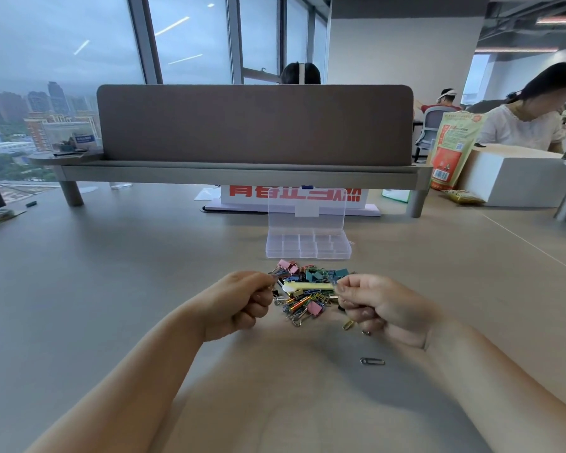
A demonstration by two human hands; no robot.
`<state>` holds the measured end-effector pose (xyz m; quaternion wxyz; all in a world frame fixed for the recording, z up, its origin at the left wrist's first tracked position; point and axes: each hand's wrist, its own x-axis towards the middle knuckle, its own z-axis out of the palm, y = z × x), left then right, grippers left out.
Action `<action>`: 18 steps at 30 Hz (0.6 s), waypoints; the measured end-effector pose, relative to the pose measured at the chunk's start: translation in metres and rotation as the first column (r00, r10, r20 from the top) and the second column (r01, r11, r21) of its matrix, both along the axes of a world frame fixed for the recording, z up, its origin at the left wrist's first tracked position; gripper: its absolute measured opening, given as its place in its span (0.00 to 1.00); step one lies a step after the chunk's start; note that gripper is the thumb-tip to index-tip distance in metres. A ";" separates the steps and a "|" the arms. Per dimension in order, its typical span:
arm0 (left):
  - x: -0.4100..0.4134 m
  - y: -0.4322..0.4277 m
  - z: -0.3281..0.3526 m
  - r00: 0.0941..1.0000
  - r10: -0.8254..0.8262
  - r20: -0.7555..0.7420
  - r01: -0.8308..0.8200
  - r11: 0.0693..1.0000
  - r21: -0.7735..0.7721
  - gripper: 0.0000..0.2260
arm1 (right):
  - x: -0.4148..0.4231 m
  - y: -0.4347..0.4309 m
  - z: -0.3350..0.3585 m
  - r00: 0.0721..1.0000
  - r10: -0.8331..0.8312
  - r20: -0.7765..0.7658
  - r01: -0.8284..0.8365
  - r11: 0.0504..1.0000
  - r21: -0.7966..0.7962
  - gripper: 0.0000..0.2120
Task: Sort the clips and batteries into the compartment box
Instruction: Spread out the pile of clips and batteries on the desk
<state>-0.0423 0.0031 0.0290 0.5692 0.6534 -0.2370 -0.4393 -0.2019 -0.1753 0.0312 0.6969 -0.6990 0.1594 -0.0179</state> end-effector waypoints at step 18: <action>0.000 -0.013 -0.008 0.915 0.185 -0.358 -0.244 0.961 -0.127 0.13 | 0.004 -0.019 -0.009 0.986 -0.106 0.125 0.048 0.916 0.399 0.12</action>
